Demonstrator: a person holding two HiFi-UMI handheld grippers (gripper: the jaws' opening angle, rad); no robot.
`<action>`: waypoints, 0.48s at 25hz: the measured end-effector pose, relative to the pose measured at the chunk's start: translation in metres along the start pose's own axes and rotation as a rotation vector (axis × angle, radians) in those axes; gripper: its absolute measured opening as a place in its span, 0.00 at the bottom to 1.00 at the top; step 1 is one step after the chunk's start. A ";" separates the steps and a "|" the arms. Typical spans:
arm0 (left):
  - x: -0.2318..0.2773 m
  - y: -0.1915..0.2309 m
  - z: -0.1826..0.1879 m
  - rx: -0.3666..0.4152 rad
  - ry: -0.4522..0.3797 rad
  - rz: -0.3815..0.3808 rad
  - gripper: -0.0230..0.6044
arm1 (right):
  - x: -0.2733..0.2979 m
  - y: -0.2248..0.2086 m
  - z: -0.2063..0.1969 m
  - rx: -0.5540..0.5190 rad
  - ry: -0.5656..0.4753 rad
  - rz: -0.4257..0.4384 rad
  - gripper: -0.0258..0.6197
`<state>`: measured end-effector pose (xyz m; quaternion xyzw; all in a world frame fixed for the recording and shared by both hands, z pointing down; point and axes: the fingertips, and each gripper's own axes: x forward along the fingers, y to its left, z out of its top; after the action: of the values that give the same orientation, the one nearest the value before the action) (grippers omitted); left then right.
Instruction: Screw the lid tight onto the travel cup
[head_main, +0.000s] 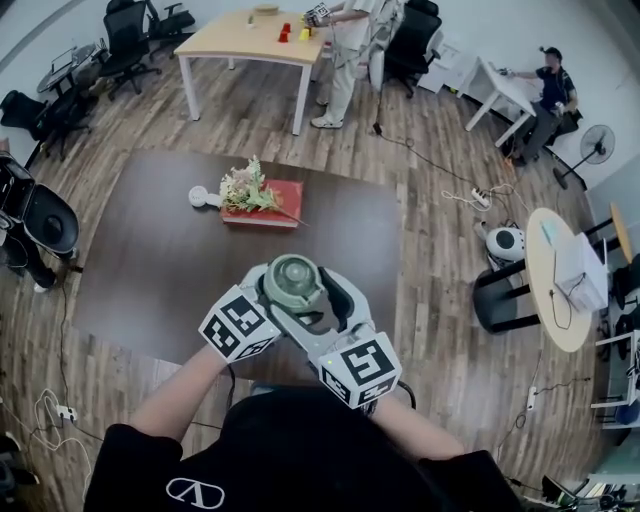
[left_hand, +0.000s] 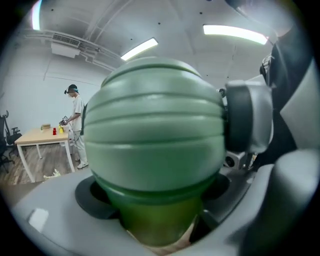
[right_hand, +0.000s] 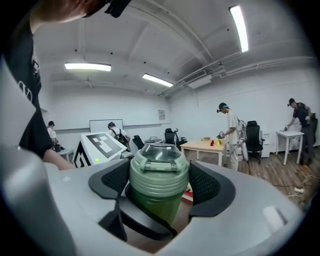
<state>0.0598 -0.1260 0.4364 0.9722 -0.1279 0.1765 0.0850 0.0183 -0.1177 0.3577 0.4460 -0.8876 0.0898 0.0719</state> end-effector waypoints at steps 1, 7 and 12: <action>-0.002 0.000 0.003 -0.009 -0.015 -0.013 0.69 | -0.003 0.002 0.003 -0.007 -0.020 0.069 0.64; -0.015 -0.034 0.016 0.061 -0.027 -0.220 0.69 | -0.034 0.007 0.021 -0.133 -0.073 0.569 0.68; -0.013 -0.055 0.014 0.122 0.019 -0.299 0.69 | -0.038 0.020 0.017 -0.219 0.033 0.798 0.67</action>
<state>0.0679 -0.0732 0.4124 0.9821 0.0303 0.1784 0.0522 0.0233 -0.0802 0.3315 0.0548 -0.9939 0.0229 0.0929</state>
